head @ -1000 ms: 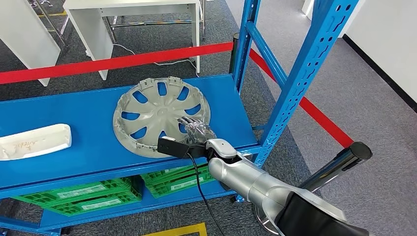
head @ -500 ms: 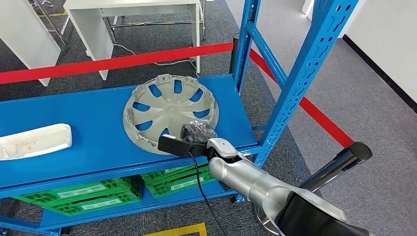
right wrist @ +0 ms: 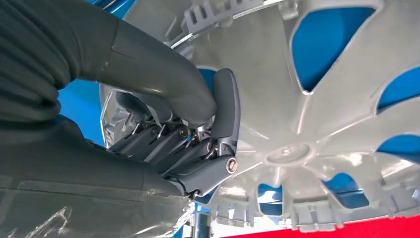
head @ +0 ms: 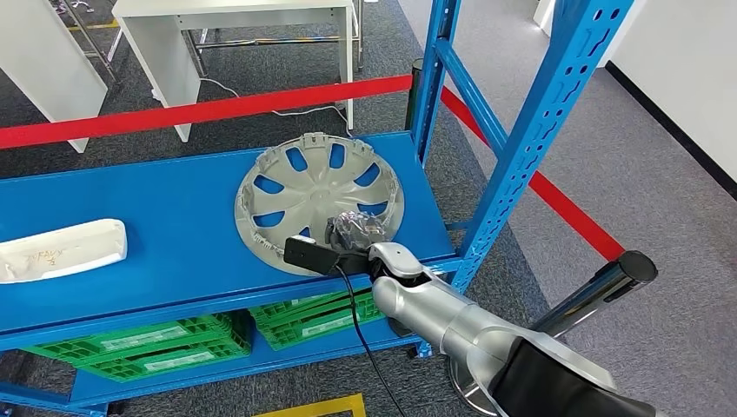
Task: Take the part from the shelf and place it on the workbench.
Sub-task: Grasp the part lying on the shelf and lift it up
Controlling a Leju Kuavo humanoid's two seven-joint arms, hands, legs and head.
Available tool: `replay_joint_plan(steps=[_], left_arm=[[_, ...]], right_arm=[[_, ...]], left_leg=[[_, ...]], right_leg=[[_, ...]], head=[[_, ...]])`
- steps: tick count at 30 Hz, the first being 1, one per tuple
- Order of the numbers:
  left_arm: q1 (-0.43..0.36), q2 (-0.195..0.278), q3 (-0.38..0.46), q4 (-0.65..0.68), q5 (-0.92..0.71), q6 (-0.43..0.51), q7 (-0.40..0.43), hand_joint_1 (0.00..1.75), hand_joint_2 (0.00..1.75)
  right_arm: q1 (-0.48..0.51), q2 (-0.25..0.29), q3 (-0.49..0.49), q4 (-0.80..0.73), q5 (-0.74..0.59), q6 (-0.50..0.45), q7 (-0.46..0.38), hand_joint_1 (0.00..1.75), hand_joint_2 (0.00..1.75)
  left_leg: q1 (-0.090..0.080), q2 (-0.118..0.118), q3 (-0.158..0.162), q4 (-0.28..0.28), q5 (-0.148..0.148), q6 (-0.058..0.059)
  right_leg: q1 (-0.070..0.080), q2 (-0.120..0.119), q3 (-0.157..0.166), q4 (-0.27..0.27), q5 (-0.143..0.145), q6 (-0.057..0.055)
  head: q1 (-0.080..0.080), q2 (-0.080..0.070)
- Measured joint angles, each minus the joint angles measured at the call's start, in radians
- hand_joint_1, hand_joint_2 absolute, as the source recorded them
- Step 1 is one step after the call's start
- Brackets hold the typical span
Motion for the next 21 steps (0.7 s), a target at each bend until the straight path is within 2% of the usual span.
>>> replay_joint_plan(steps=[12,21], left_arm=[[0.000,-0.009,0.000,-0.001,0.019,0.003,-0.022,0.00,0.00],[0.003,-0.020,0.000,-0.001,0.046,0.046,-0.078,0.00,0.00]], right_arm=[[0.011,-0.025,0.000,-0.039,-0.005,-0.035,-0.004,1.75,1.75],[0.090,-0.079,-0.060,-0.228,-0.224,-0.098,-0.095,1.75,1.75]], left_leg=[[0.000,0.000,0.000,0.000,0.000,0.000],[0.000,0.000,0.000,0.000,0.000,0.000]], right_leg=[[0.000,0.000,0.000,0.000,0.000,0.000],[0.000,0.000,-0.001,0.000,0.000,0.000]], head=[[0.000,0.000],[0.000,0.000]])
